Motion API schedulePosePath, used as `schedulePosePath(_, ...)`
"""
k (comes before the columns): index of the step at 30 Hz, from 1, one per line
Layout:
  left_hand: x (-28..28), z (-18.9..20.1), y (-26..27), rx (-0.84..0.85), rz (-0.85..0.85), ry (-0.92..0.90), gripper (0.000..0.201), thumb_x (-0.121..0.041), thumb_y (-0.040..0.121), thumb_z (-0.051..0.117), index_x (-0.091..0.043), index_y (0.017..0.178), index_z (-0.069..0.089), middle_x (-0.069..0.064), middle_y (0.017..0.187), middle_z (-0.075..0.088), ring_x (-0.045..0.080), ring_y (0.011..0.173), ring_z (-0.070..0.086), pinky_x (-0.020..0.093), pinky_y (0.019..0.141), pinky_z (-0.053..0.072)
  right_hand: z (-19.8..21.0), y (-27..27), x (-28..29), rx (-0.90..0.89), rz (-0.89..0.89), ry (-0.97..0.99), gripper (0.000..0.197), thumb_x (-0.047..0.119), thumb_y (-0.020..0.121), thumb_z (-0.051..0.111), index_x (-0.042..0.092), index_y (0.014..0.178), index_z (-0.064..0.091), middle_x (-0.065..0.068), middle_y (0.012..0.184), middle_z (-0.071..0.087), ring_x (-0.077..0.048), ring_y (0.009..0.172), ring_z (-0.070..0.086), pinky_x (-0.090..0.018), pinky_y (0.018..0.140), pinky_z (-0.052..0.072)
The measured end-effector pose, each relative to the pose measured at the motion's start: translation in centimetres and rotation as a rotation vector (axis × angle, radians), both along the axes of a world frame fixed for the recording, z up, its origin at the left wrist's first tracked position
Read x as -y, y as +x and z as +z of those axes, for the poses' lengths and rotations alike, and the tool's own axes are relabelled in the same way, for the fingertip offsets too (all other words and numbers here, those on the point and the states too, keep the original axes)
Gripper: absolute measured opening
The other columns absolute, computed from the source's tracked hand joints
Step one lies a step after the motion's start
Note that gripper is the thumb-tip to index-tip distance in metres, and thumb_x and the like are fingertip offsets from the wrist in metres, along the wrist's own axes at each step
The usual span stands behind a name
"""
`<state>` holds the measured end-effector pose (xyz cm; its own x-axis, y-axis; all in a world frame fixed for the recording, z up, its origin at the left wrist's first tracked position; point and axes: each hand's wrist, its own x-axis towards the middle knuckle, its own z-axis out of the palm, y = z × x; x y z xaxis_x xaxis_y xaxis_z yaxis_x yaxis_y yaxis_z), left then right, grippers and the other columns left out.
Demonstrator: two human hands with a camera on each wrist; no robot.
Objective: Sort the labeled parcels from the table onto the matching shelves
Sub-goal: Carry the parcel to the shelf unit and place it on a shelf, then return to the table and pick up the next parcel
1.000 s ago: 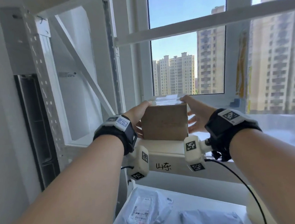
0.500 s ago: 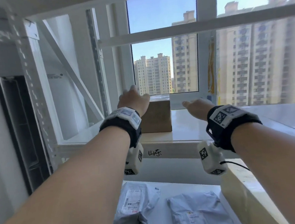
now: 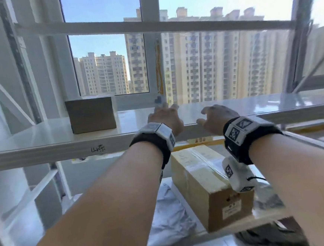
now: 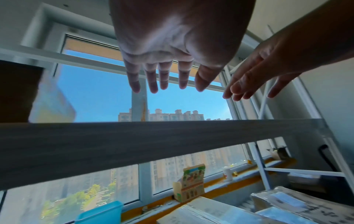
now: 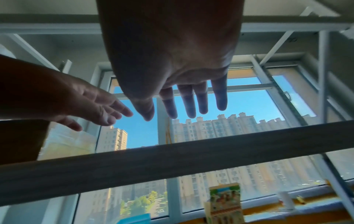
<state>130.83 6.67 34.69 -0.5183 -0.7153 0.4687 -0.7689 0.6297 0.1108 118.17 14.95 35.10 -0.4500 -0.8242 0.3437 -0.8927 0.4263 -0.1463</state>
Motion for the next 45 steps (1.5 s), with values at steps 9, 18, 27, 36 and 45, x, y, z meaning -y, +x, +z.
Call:
schedulePosePath(9,-7.6,-3.5,-15.1,0.138,-0.176,0.125,0.048,-0.031,0.098,0.041,-0.021,0.145,0.037,0.007,0.147,0.038,0.03,0.137,0.035,0.048,0.108,0.035,-3.1,-12.4,-9.5,0.019,-0.128,0.056,0.046,0.044,0.095,0.038,0.016,0.127,0.054,-0.011,0.133,0.055,-0.03,0.122,0.051,-0.04,0.088,0.042)
schedulePosePath(18,-17.1,-7.0,-32.9,0.177,-0.272,0.201,0.05,-0.028,0.098,0.042,-0.023,0.147,0.037,0.007,0.151,0.036,0.03,0.139,0.037,0.046,0.109,0.038,-6.7,-29.2,-19.5,0.055,-0.197,0.094,0.047,0.043,0.095,0.035,0.014,0.124,0.059,-0.015,0.132,0.058,-0.032,0.12,0.053,-0.04,0.095,0.044)
schedulePosePath(27,-25.0,-11.0,-47.3,0.26,-0.382,0.207,0.049,-0.03,0.101,0.036,-0.018,0.148,0.034,0.007,0.154,0.036,0.026,0.141,0.034,0.043,0.112,0.034,-11.1,-42.6,-27.3,0.114,-0.274,0.105,0.043,0.043,0.093,0.035,0.015,0.113,0.061,-0.015,0.117,0.063,-0.032,0.102,0.059,-0.04,0.085,0.049)
schedulePosePath(36,-28.0,-15.5,-60.2,0.263,-0.489,0.303,0.048,-0.032,0.099,0.037,-0.021,0.146,0.038,0.012,0.146,0.04,0.031,0.135,0.038,0.046,0.105,0.04,-16.8,-55.3,-31.1,0.235,-0.393,0.124,0.039,0.04,0.093,0.038,0.016,0.116,0.06,-0.011,0.122,0.06,-0.031,0.111,0.056,-0.04,0.087,0.048)
schedulePosePath(45,-26.5,-18.1,-76.7,0.299,-0.601,0.355,0.047,-0.035,0.1,0.039,-0.019,0.144,0.041,0.012,0.145,0.042,0.032,0.133,0.042,0.044,0.105,0.038,-18.7,-70.4,-29.7,0.24,-0.518,0.152,0.039,0.039,0.094,0.038,0.018,0.119,0.06,-0.01,0.123,0.059,-0.029,0.114,0.055,-0.039,0.086,0.045)
